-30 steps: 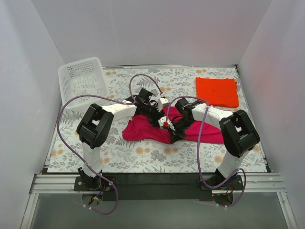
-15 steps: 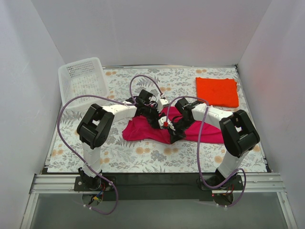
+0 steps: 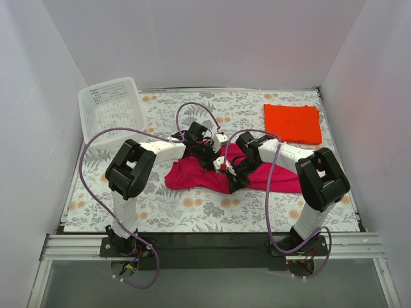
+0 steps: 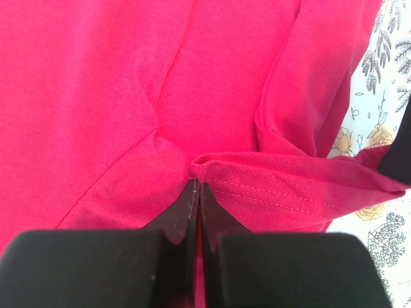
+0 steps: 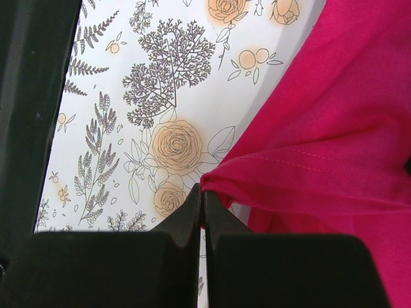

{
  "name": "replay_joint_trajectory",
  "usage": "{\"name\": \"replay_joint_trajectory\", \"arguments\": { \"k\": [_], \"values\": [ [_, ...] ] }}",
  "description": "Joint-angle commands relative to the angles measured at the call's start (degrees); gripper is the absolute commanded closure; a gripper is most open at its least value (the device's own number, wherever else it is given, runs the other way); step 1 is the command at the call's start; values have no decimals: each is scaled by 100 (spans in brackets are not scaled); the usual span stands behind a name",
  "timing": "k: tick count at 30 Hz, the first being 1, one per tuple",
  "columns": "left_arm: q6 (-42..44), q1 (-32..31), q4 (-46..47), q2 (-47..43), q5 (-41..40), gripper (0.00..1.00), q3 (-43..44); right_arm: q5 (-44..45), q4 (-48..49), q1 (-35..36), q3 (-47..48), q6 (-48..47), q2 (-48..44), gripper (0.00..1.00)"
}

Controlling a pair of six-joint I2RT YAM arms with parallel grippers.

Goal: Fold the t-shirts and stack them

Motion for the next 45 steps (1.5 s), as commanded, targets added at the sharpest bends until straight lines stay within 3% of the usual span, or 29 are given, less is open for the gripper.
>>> {"name": "replay_joint_trajectory", "arguments": {
  "k": [1, 15, 27, 33, 45],
  "values": [
    [79, -18, 63, -372, 45, 100, -97, -150, -7, -1, 84, -2, -60, 99],
    [18, 395, 388, -1586, -157, 100, -677, 86, 54, -282, 514, 383, 26, 99],
    [-52, 817, 863, -1762, -878, 100, -712, 1351, 1003, -450, 1657, 2114, 774, 99],
    [-17, 887, 1074, -1797, -1186, 100, -774, 1870, 1337, -450, 2008, 2528, 1081, 99],
    [88, 879, 1830, -1797, -1748, 100, -774, 1871, 1865, -450, 2325, 3161, 1372, 99]
  ]
}}
